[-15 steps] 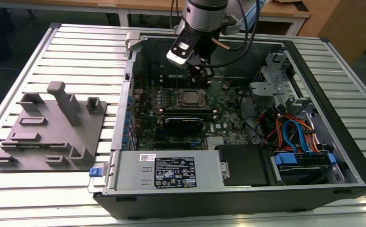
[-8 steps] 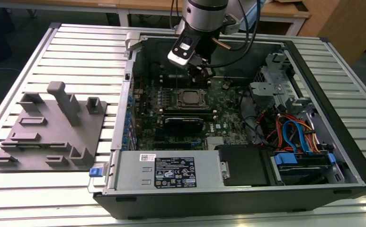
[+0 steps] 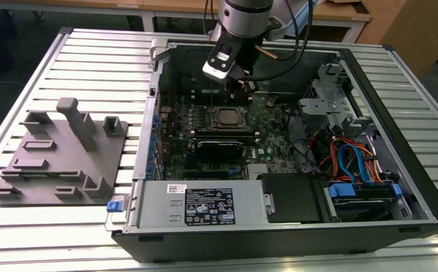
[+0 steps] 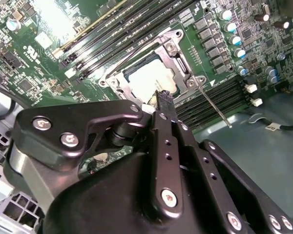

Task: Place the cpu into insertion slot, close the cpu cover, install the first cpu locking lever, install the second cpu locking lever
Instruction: 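Install the first cpu locking lever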

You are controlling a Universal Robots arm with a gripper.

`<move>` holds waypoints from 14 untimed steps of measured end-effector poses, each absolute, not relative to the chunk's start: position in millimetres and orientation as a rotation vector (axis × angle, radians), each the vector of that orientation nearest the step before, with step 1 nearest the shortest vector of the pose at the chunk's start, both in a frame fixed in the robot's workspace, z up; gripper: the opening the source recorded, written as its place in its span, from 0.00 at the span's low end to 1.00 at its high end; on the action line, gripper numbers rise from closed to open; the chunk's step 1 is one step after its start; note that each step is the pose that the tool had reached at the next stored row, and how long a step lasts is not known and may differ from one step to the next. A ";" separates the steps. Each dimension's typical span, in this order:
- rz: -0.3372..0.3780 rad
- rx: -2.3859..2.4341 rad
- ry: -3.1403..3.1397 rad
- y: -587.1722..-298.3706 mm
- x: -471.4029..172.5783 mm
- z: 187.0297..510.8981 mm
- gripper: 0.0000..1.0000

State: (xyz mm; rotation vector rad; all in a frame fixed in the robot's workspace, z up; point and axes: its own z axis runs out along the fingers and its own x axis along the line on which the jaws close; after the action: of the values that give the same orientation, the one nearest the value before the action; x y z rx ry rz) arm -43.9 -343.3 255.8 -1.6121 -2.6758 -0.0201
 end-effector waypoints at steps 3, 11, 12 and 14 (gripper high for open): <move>-0.020 -1.591 -2.688 -343.3 -43.9 255.8 0.10; -0.020 -1.583 -2.693 -343.3 -43.9 255.8 0.10; -0.020 -1.583 -2.693 -343.3 -43.9 255.8 0.10; -0.020 -1.583 -2.693 -343.3 -43.9 255.8 0.10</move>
State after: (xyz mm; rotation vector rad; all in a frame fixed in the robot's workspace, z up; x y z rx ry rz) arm -43.9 -343.3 255.8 -1.5834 -2.6926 -0.0200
